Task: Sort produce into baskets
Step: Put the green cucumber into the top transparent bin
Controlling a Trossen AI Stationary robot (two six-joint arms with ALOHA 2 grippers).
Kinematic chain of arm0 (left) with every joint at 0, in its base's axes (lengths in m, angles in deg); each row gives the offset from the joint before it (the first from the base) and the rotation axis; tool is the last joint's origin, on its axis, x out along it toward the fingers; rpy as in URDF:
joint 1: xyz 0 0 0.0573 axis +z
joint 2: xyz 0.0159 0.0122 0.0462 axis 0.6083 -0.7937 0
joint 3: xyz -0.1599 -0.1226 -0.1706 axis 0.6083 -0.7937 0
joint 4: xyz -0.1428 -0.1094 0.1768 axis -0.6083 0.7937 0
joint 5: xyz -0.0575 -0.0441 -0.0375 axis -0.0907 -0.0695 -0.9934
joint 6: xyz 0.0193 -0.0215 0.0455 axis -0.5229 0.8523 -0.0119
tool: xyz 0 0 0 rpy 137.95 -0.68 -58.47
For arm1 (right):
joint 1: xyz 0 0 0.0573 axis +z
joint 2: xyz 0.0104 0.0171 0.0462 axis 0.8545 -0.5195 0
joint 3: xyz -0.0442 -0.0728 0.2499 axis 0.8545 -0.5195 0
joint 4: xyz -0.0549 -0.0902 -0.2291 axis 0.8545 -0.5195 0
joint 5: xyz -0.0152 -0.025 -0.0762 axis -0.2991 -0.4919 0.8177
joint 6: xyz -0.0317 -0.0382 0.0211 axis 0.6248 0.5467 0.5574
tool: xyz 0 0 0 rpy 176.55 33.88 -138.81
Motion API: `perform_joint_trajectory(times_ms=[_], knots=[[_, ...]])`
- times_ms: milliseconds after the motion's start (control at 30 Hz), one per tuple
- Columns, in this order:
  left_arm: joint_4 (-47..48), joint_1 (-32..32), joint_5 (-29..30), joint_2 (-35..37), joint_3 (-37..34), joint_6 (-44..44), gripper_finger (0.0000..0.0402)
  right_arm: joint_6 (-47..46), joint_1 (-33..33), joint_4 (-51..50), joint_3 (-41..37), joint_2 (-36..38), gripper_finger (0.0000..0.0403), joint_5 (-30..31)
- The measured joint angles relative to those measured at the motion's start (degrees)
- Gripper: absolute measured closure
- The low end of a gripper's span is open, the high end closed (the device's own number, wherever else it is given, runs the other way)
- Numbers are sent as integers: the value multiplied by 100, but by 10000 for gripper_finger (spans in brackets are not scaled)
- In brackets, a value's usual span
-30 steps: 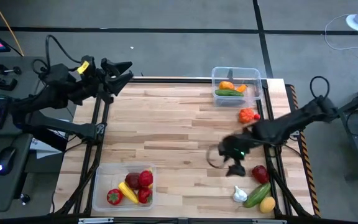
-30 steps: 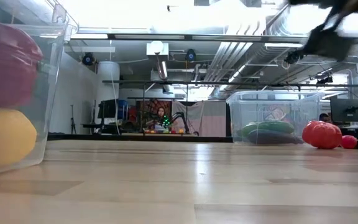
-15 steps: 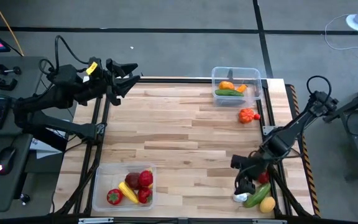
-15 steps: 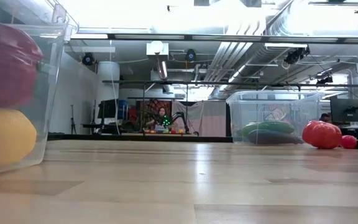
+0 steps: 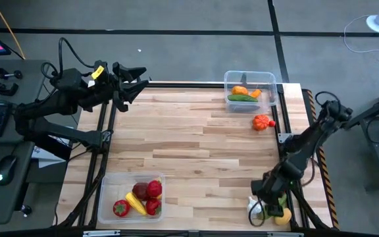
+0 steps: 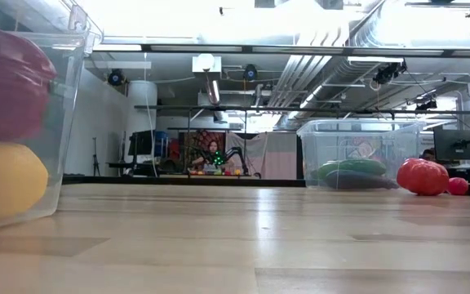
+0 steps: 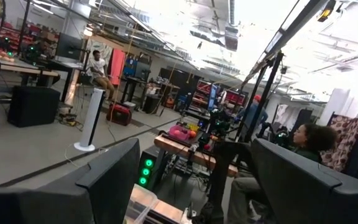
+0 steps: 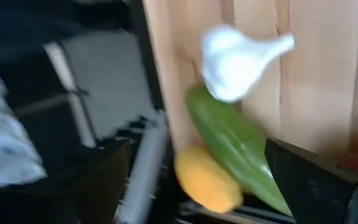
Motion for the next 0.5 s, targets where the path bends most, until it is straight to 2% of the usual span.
perform_joint_trajectory(times_ms=[300,500], knots=[[0,0,0,0,0,2,101,620,722,5,172,-1008,41,138],[0,0,0,0,0,-2,101,734,866,-147,245,-1509,41,633]])
